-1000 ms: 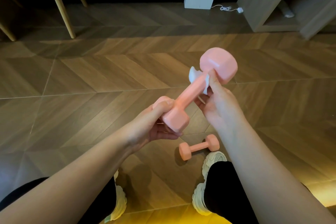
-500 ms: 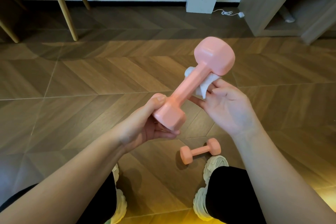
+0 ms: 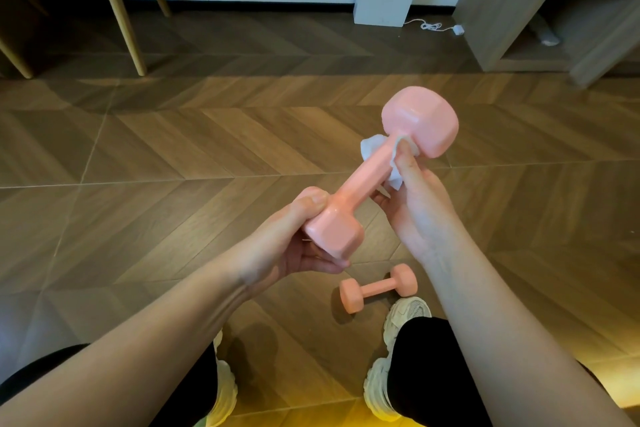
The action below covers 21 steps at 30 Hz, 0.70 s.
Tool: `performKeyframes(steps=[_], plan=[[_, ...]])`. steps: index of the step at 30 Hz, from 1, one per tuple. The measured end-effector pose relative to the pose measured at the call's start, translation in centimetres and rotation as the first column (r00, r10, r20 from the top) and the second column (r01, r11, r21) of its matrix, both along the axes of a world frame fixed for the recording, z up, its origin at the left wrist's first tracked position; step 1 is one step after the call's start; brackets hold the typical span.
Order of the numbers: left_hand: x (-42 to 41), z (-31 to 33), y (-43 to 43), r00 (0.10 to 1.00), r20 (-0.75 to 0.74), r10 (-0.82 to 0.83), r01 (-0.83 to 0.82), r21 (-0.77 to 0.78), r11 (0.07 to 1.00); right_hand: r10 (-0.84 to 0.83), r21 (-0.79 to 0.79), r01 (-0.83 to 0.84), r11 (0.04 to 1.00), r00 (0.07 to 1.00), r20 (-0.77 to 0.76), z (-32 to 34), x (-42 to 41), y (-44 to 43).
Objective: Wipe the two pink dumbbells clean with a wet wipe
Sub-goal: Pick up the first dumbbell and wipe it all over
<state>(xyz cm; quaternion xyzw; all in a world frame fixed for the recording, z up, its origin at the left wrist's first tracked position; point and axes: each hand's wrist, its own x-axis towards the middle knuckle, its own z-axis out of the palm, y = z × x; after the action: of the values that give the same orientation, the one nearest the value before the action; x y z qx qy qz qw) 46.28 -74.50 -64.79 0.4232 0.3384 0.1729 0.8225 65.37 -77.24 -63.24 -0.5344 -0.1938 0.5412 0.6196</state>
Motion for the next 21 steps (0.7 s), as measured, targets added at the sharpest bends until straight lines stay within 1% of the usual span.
performKeyframes(steps=[1, 3, 5, 7, 8, 10, 12, 15, 16, 18, 19, 20, 21], plan=[[0.0, -0.1, 0.0, 1.0, -0.024, 0.0, 0.0, 0.035, 0.999, -0.01, 0.002, 0.01, 1.0, 1.0, -0.003, -0.1, -0.1, 0.1], [0.0, -0.3, -0.1, 0.996, -0.092, 0.015, -0.003, 0.131, 0.991, -0.074, -0.015, 0.073, 0.997, 0.995, -0.067, -0.3, -0.6, 0.3], [0.3, -0.4, -0.4, 0.989, -0.135, 0.061, -0.031, 0.218, 0.975, -0.125, -0.032, 0.122, 0.992, 0.986, -0.114, -0.5, -1.1, 0.5], [0.6, -0.7, -0.9, 0.973, -0.195, 0.124, -0.056, 0.322, 0.945, -0.164, -0.028, 0.162, 0.986, 0.974, -0.154, -0.7, -1.3, 0.6], [0.7, -0.9, -1.0, 0.957, -0.24, 0.164, -0.053, 0.409, 0.911, -0.191, -0.028, 0.189, 0.982, 0.964, -0.187, -0.7, -1.3, 0.6], [0.7, -1.2, -0.9, 0.915, -0.311, 0.258, -0.014, 0.614, 0.789, -0.223, -0.028, 0.223, 0.974, 0.943, -0.249, -0.5, -1.0, 0.5], [0.6, -1.4, -0.5, 0.889, -0.314, 0.333, 0.041, 0.779, 0.626, -0.217, -0.016, 0.223, 0.975, 0.929, -0.298, -0.2, -0.7, 0.4], [0.5, -1.5, 0.0, 0.886, -0.255, 0.386, 0.076, 0.904, 0.422, -0.229, -0.024, 0.238, 0.971, 0.895, -0.383, 0.2, -0.5, 0.2], [0.5, -1.4, 0.1, 0.878, -0.23, 0.419, 0.097, 0.945, 0.314, -0.239, -0.036, 0.247, 0.968, 0.878, -0.415, 0.2, -0.6, 0.2], [0.5, -1.3, 0.5, 0.862, -0.164, 0.48, 0.156, 0.986, 0.055, -0.257, -0.062, 0.258, 0.964, 0.849, -0.461, 0.3, -0.7, 0.0], [0.5, -1.3, 0.6, 0.863, -0.14, 0.486, 0.17, 0.985, -0.018, -0.266, -0.074, 0.263, 0.962, 0.838, -0.476, 0.3, -0.8, -0.1], [0.4, -1.3, 0.7, 0.871, -0.134, 0.474, 0.16, 0.987, -0.015, -0.276, -0.085, 0.268, 0.96, 0.833, -0.481, 0.4, -0.9, -0.2], [0.5, -1.2, 0.8, 0.884, -0.142, 0.446, 0.126, 0.99, 0.066, -0.285, -0.095, 0.273, 0.957, 0.833, -0.474, 0.4, -0.8, -0.3]])
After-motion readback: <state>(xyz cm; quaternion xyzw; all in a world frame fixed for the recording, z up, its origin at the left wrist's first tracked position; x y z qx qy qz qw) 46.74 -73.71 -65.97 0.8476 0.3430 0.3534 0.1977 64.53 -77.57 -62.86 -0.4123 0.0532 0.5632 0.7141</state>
